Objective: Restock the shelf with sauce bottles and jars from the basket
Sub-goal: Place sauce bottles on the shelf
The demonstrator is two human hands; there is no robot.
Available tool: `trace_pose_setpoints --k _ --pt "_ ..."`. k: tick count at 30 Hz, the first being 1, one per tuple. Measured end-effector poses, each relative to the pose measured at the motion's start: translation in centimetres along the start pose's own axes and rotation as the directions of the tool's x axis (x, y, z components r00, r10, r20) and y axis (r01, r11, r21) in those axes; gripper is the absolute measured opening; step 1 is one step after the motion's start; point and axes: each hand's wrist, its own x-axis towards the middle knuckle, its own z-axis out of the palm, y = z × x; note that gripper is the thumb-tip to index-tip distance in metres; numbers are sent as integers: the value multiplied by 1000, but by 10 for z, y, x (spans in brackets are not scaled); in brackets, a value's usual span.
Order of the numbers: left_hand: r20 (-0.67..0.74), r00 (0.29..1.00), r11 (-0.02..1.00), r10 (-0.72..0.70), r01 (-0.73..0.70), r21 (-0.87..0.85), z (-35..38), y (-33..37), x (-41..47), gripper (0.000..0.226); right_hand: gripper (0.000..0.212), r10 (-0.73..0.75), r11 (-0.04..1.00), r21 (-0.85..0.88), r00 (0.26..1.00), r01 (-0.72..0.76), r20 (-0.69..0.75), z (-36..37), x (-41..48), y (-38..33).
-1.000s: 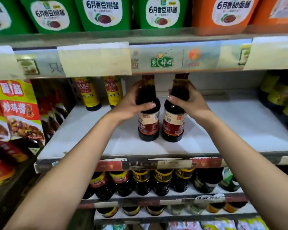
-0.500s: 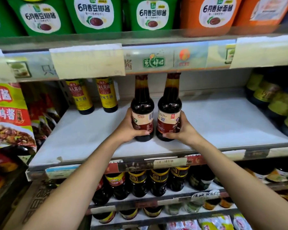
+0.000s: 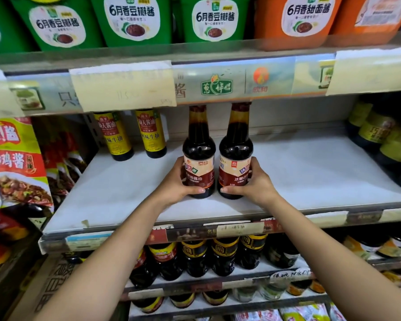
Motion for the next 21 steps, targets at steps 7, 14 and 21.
trace_pose_setpoints --k 7,14,21 --pt "-134 991 1000 11 -14 -18 5 -9 -1 84 84 -56 998 -24 997 58 60 1 -1 0" --pt "-51 999 998 -9 11 57 1 -17 -1 84 82 -46 999 9 995 46 85 -2 1 6" --pt "-91 996 996 26 -18 87 -3 -22 -4 85 80 -72 997 4 997 72 39 4 -3 -3"
